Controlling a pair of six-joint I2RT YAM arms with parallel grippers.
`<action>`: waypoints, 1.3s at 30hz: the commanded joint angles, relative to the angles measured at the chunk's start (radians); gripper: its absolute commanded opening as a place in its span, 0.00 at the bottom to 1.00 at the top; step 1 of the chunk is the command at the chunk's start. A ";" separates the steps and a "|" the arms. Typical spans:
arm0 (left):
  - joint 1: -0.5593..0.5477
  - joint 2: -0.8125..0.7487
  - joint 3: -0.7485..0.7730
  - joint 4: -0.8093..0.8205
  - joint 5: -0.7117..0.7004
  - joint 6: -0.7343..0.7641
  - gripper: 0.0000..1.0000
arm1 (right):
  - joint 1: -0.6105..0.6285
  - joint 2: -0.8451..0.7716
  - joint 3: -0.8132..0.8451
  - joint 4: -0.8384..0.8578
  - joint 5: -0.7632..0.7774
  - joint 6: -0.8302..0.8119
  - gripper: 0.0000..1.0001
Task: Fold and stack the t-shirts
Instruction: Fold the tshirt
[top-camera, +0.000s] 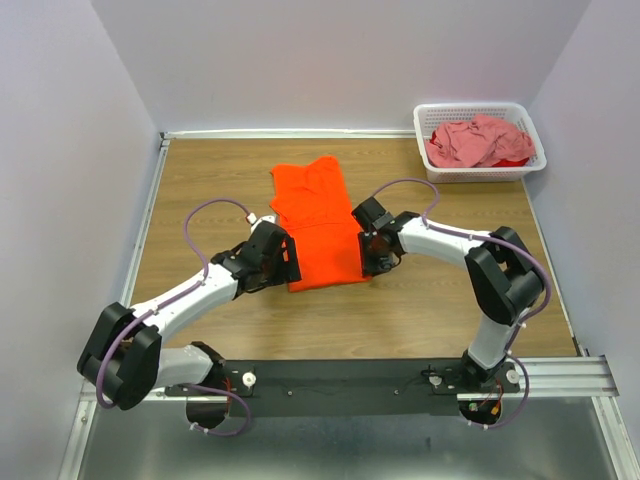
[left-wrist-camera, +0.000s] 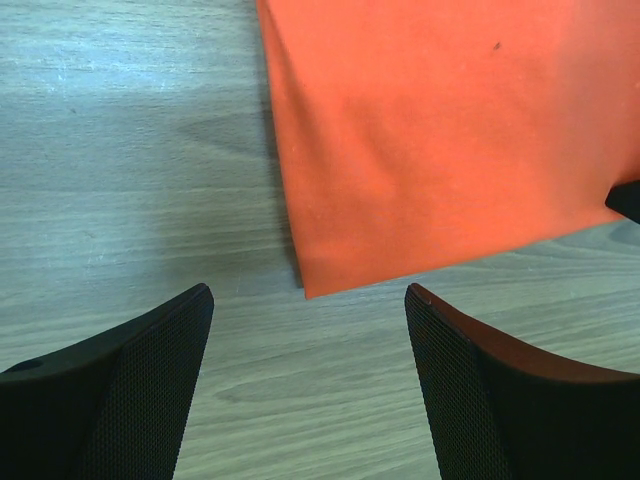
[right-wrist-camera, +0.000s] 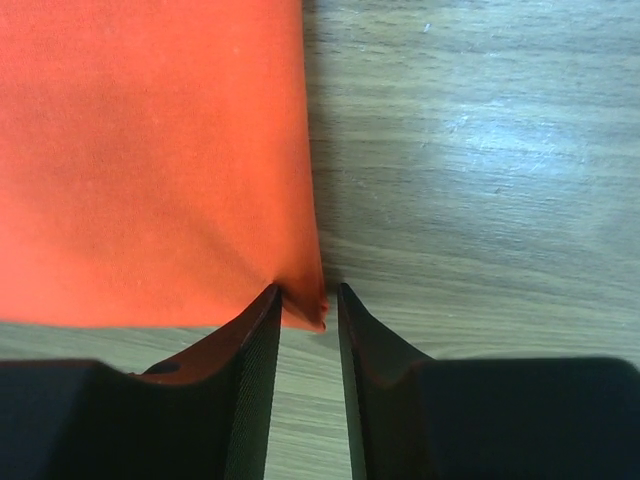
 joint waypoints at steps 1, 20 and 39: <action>-0.006 0.003 0.018 -0.030 -0.031 0.019 0.86 | 0.040 0.086 -0.030 -0.099 0.081 0.059 0.36; -0.011 0.087 0.027 -0.022 0.038 0.058 0.82 | 0.057 0.143 -0.048 -0.179 0.070 0.110 0.01; -0.084 0.251 0.087 -0.011 -0.035 -0.014 0.52 | 0.067 0.152 -0.065 -0.159 0.061 0.084 0.01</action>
